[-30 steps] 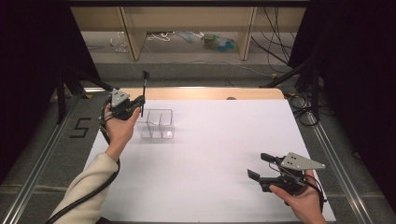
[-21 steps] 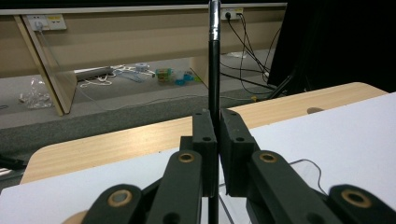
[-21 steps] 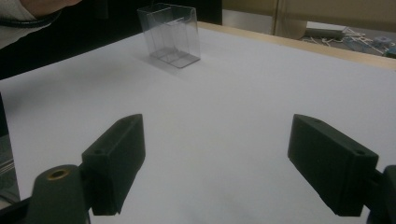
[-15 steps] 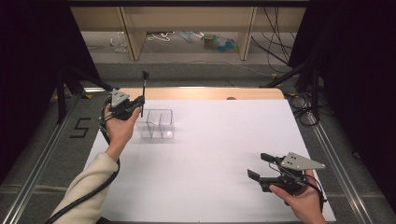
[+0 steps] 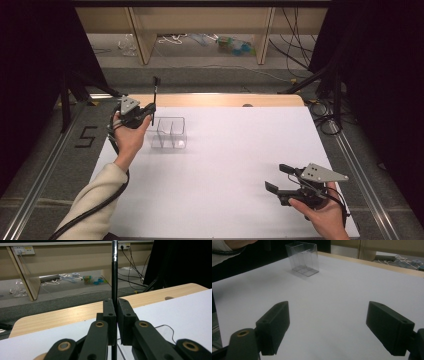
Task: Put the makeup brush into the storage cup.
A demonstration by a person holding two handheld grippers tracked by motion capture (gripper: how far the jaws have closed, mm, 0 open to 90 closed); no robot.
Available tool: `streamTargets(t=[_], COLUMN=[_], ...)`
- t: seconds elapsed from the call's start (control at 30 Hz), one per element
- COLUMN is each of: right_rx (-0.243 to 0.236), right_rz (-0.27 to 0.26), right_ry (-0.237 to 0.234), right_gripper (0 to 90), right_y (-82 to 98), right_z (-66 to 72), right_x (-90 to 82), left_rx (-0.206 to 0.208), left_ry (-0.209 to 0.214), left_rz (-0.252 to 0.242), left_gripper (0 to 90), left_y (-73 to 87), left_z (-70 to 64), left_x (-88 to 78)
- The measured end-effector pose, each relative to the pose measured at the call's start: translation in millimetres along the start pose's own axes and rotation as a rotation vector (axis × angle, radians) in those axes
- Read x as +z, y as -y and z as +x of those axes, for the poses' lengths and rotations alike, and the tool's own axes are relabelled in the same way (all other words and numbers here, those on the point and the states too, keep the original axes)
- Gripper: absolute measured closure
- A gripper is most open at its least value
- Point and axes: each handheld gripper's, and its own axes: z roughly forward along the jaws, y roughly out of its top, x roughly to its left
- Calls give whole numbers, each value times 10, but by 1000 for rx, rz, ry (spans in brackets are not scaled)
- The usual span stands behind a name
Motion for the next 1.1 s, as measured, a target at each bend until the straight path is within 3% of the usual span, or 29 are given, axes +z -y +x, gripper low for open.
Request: streamTargets(t=[0.67, 0.73, 0.8, 0.97, 1.03, 1.1], right_rx=[-2, -27, -1, -2, -27, -1], right_rz=[0, -12, -1, 0, -12, 0], right_ry=[0, 12, 0, -1, 10, -1], right_gripper=[201, 201, 201, 201, 201, 201], right_y=[0, -1, 0, 0, 0, 0], right_z=[0, -13, 1, 1, -14, 0], right_x=[-1, 3, -1, -1, 3, -1], left_rx=[1, 0, 2, 3, 3, 2], left_ry=[-1, -2, 0, -1, -1, -3], left_rz=[11, 11, 11, 10, 11, 11], left_gripper=[852, 852, 852, 852, 852, 852], left_y=[29, 31, 32, 34, 37, 39], left_z=[-4, -5, -4, -5, -4, -2], left_x=[15, 17, 19, 20, 22, 22])
